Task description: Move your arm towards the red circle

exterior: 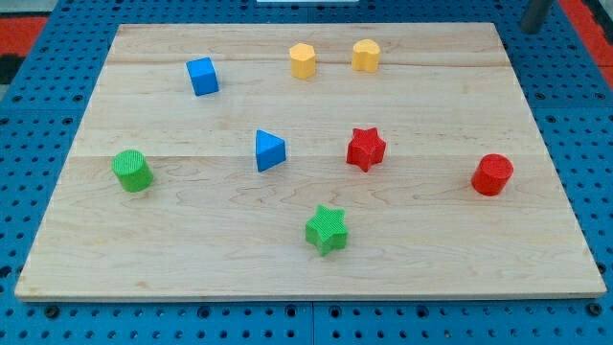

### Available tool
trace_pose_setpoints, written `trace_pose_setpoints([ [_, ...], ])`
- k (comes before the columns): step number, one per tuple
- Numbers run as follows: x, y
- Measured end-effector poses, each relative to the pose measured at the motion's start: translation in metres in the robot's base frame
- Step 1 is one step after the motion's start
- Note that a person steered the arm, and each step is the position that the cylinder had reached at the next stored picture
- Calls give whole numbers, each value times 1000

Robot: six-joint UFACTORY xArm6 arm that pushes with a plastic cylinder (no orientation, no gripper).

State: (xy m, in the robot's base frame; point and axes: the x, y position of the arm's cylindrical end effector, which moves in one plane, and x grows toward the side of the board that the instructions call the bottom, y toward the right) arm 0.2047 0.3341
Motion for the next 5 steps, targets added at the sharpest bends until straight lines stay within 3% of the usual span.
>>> trace_pose_setpoints([
  [2, 12, 0],
  [3, 41, 10],
  [5, 218, -155],
])
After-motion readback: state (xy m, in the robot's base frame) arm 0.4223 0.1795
